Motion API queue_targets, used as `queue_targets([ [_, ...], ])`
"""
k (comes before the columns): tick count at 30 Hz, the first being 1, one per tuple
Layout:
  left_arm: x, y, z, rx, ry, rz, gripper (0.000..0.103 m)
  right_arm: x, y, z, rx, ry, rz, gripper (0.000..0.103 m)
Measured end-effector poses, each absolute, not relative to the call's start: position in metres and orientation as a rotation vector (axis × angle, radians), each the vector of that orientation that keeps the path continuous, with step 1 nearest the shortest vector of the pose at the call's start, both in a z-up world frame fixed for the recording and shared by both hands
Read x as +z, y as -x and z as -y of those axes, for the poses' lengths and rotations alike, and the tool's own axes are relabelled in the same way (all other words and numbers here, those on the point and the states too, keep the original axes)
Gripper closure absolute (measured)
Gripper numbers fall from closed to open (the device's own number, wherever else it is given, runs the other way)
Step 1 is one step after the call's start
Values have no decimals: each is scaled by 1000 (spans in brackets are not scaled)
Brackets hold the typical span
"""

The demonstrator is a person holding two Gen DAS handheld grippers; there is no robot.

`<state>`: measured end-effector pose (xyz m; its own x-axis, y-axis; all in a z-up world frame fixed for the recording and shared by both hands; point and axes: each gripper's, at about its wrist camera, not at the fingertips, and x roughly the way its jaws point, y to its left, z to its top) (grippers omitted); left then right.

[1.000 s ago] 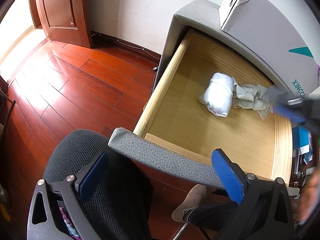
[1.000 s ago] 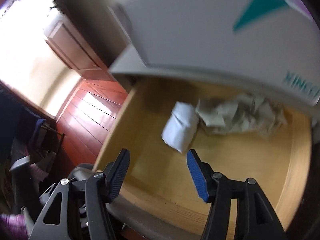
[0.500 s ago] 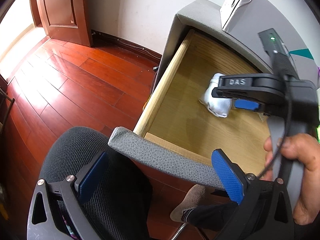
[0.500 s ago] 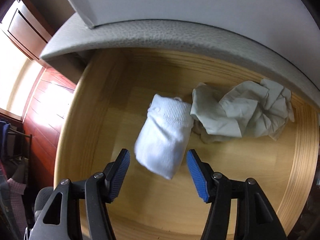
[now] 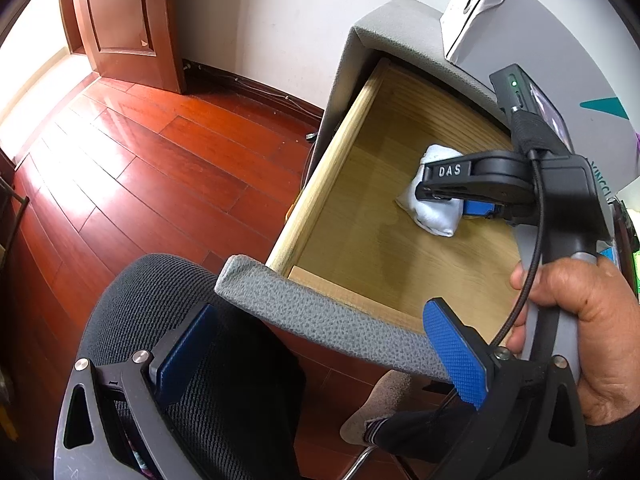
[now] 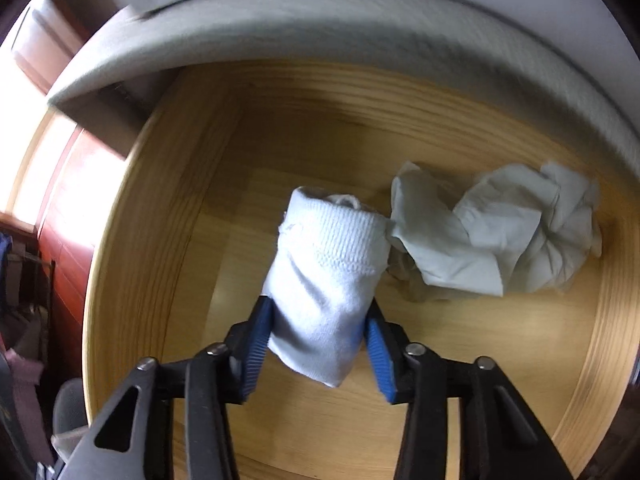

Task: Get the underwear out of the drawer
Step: 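Reach the right gripper into the drawer and grasp the white rolled sock, then carry the white sock into the XINCCI box and open the right gripper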

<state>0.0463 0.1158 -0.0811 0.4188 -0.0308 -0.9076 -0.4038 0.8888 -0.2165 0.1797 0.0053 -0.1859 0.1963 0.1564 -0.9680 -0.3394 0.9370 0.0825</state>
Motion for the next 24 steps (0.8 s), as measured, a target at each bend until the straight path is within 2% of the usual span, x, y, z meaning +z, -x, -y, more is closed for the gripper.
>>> queue_targets([
  [9, -81, -47, -116, 250, 430, -1117, 0, -136, -140, 28, 494, 136, -1252, 64],
  [16, -81, -45, -114, 256, 415, -1108, 0, -41, -89, 73, 617, 13, -1111, 64],
  [24, -81, -45, -113, 257, 407, -1105, 0, 66, -98, 116, 588, -73, -902, 64],
])
